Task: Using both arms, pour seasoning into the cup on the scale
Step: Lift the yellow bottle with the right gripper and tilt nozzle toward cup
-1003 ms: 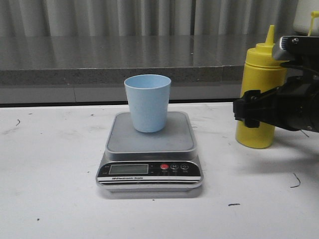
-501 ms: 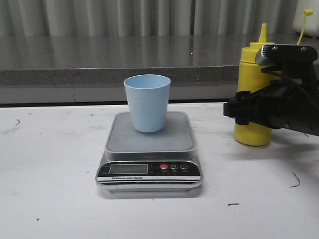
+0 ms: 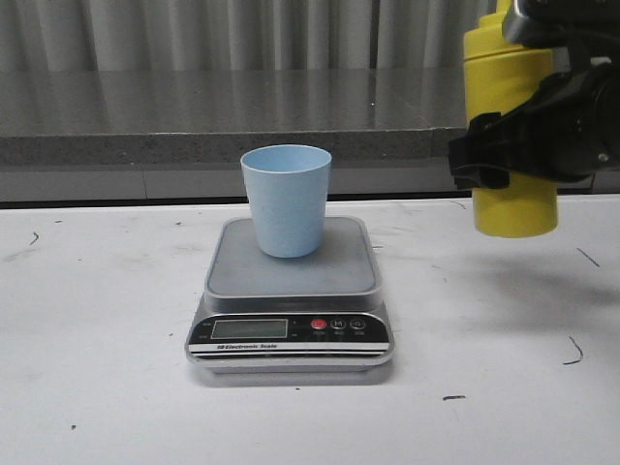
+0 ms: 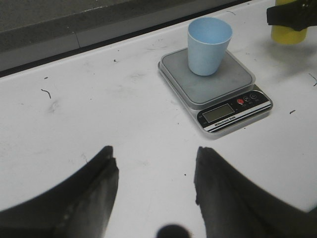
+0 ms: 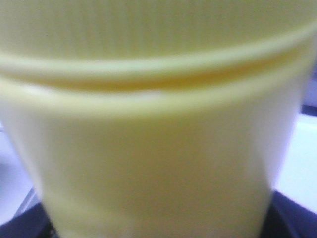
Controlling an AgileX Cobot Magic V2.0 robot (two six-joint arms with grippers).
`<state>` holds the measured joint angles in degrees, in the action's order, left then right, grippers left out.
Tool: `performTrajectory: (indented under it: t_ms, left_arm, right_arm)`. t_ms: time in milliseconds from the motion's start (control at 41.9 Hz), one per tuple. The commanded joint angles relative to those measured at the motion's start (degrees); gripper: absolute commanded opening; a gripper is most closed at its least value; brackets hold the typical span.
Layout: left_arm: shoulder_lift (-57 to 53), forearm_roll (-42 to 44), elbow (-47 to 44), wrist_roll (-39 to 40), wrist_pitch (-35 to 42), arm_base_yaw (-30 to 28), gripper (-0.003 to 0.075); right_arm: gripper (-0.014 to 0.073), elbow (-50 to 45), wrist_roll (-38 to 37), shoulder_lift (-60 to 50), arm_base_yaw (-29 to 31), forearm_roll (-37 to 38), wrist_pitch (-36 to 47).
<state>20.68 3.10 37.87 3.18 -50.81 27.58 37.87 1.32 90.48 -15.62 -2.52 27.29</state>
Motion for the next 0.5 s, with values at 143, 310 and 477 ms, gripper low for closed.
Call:
performTrajectory:
  t_ms: [143,310,477]
  left_arm:
    - [0.4,-0.3,1.5,0.2,4.1,0.4,0.0355]
    - [0.4,-0.3,1.5,0.2,4.1,0.4,0.0355]
    - [0.4,-0.3,1.5,0.2,4.1,0.4,0.0355]
  right_arm:
    - [0.0315,10.7,5.0,-10.4,0.3,9.3,-20.3]
    - [0.0314,20.0,5.0,-10.4,-2.0,18.1,-36.9]
    - [0.0314,27.1,5.0,-8.6,-6.5,29.2,-48.0]
